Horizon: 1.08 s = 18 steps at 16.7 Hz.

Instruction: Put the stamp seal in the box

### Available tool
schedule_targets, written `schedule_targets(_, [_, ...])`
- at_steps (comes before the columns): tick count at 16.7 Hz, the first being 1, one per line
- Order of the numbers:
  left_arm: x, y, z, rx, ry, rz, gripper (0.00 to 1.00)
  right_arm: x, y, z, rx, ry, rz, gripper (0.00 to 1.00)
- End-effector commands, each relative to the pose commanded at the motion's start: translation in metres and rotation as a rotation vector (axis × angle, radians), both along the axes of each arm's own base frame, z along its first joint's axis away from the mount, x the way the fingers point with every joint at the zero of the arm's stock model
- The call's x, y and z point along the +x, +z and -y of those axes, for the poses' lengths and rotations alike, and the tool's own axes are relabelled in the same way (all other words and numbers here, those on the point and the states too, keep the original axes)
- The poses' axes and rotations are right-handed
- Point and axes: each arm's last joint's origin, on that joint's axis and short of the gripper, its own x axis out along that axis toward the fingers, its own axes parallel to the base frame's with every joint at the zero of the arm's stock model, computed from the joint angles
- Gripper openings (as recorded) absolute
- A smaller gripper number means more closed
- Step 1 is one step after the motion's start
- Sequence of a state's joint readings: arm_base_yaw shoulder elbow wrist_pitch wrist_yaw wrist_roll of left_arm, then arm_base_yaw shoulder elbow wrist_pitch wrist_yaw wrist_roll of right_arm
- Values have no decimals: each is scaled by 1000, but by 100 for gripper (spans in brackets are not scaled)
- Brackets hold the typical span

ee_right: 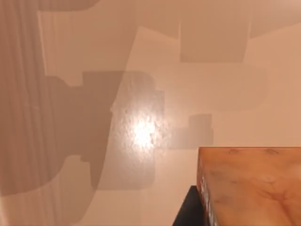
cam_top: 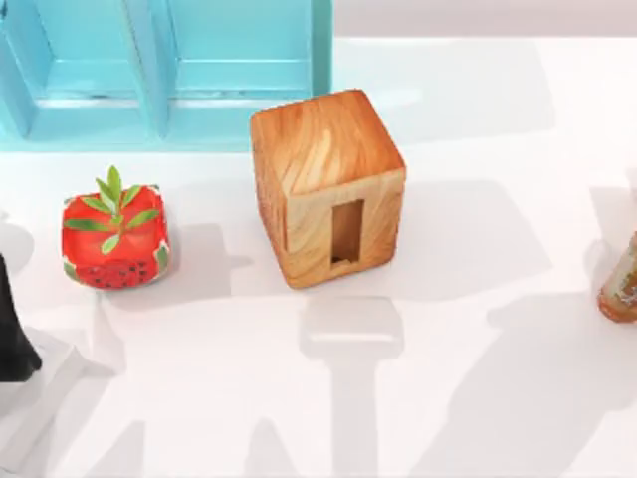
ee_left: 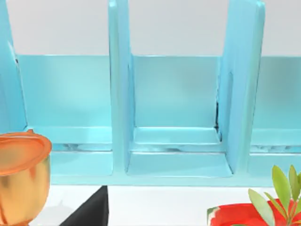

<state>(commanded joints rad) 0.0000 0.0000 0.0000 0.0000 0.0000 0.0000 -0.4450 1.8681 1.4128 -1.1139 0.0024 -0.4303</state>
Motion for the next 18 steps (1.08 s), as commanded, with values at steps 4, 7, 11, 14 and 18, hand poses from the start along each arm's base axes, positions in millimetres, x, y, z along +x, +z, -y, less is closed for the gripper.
schedule_targets(4, [0, 0, 0, 0, 0, 0, 100, 0, 0, 0, 0, 0, 0, 38])
schedule_targets(7, [0, 0, 0, 0, 0, 0, 100, 0, 0, 0, 0, 0, 0, 60])
schedule_targets(11, [0, 0, 0, 0, 0, 0, 100, 0, 0, 0, 0, 0, 0, 90])
schedule_targets(14, [0, 0, 0, 0, 0, 0, 100, 0, 0, 0, 0, 0, 0, 100])
schedule_targets(18, [0, 0, 0, 0, 0, 0, 100, 0, 0, 0, 0, 0, 0, 100])
